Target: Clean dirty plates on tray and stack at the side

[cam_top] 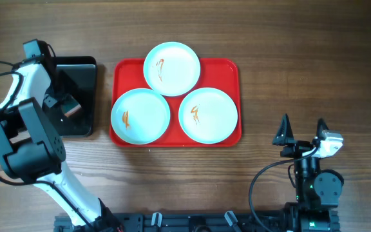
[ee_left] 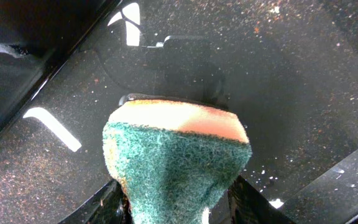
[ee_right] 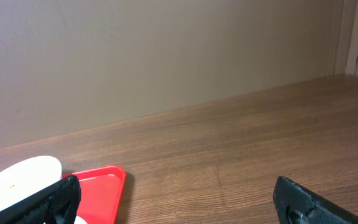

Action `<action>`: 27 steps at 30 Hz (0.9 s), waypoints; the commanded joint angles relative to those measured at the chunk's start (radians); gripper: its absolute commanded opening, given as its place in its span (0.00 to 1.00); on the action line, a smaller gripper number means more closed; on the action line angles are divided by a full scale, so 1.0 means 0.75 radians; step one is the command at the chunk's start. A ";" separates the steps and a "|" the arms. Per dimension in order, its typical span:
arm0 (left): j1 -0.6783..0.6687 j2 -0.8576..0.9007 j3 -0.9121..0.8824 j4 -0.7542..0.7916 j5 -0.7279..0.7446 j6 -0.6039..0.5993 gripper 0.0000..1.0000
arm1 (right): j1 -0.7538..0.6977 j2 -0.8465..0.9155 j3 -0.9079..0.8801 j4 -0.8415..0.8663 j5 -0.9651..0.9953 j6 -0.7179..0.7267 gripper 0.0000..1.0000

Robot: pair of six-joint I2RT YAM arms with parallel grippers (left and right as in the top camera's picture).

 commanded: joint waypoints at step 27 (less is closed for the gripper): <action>0.004 -0.420 0.047 -0.082 0.055 0.116 0.04 | -0.005 -0.007 -0.002 0.004 0.024 -0.018 1.00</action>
